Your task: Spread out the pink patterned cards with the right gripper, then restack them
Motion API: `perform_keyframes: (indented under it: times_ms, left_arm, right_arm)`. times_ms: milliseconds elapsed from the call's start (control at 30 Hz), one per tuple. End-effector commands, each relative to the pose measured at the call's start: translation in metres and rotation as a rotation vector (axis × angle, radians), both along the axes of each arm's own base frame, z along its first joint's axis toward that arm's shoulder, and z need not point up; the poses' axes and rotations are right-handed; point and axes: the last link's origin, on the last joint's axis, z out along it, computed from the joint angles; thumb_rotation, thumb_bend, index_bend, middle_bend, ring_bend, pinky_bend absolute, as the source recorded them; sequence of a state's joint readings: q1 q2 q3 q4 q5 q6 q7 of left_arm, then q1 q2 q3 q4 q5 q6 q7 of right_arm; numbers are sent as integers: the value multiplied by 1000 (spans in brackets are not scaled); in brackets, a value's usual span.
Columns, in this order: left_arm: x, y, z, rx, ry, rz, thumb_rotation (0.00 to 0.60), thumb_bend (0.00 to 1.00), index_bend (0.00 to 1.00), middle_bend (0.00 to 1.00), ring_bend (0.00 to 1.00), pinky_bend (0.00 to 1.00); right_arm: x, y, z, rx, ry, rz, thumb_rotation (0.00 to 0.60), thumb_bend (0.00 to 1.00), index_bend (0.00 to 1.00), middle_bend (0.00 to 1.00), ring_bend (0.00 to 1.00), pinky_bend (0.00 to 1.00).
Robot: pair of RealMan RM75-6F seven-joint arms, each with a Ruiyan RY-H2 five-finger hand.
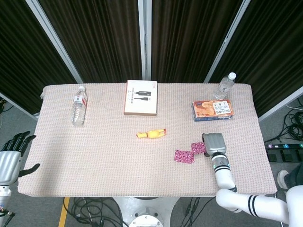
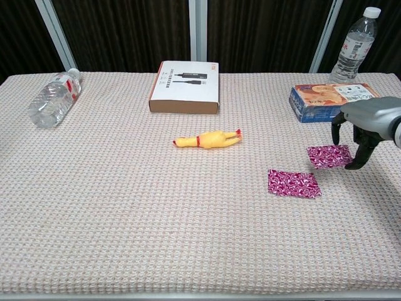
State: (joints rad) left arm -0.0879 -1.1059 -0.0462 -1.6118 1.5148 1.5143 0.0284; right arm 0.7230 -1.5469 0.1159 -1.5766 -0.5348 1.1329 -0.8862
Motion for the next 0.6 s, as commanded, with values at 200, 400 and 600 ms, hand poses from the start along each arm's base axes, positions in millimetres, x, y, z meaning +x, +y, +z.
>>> perform_keyframes:
  times_ms: [200, 400, 600]
  left_arm:
    - [2, 0, 1, 0, -2, -7, 581, 0, 227, 219, 134, 241]
    - [2, 0, 2, -1, -3, -8, 580, 0, 227, 219, 134, 241]
    - [2, -1, 2, 1, -6, -9, 572, 0, 227, 219, 134, 241]
  right_arm:
    - [20, 16, -27, 45, -10, 35, 587, 66, 435, 1000, 864, 902]
    - [31, 21, -41, 58, -21, 48, 585, 65, 436, 1000, 863, 902]
    - [37, 23, -48, 56, -31, 49, 589, 65, 436, 1000, 862, 902]
